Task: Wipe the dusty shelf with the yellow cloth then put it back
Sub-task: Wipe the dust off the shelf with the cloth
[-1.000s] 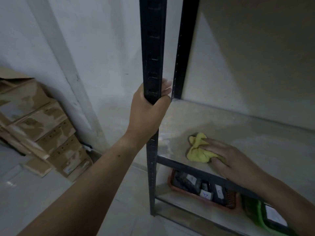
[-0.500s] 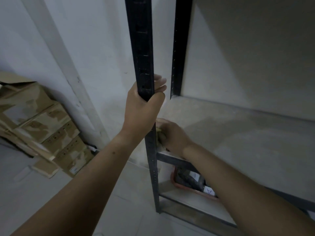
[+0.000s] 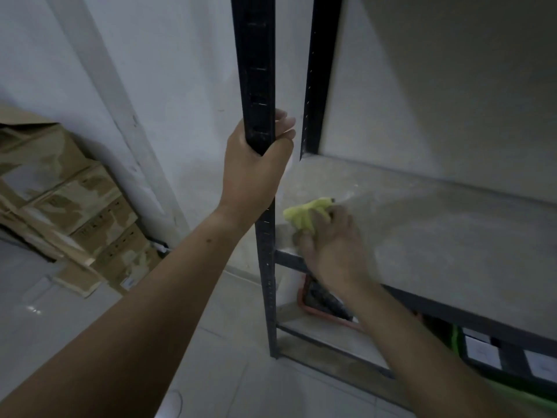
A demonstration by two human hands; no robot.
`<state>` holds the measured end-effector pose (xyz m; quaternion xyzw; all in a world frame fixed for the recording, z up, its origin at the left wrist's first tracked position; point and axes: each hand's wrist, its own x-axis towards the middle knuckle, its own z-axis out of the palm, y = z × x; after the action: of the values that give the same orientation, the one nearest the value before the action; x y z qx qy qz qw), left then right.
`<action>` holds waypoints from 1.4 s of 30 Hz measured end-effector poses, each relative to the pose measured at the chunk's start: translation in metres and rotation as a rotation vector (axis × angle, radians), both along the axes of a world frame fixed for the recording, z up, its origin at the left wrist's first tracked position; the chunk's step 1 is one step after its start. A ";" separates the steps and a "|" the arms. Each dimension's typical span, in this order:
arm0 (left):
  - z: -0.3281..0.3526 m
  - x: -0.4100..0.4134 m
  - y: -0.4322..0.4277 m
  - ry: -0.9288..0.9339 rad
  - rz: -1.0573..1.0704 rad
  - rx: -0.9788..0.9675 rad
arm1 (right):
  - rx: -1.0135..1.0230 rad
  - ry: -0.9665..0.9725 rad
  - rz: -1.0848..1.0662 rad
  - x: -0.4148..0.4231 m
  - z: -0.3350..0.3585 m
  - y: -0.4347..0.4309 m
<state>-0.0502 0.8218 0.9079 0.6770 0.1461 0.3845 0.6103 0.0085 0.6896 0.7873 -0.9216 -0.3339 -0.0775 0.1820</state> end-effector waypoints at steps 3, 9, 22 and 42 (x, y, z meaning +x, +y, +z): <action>0.000 0.000 0.002 0.005 -0.013 0.001 | 0.125 0.254 0.144 -0.028 0.000 0.021; -0.003 0.001 0.005 -0.004 -0.042 0.002 | 0.262 0.205 0.003 0.049 0.037 -0.043; -0.011 0.009 0.008 -0.078 -0.048 0.009 | 0.025 0.234 -0.572 0.188 0.012 -0.087; -0.013 0.010 0.011 -0.093 -0.096 -0.020 | 0.093 0.096 -0.388 0.198 0.035 -0.070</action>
<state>-0.0399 0.8326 0.8953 0.6586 0.0886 0.3845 0.6408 0.2062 0.6196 0.8221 -0.9620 -0.1370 -0.0823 0.2216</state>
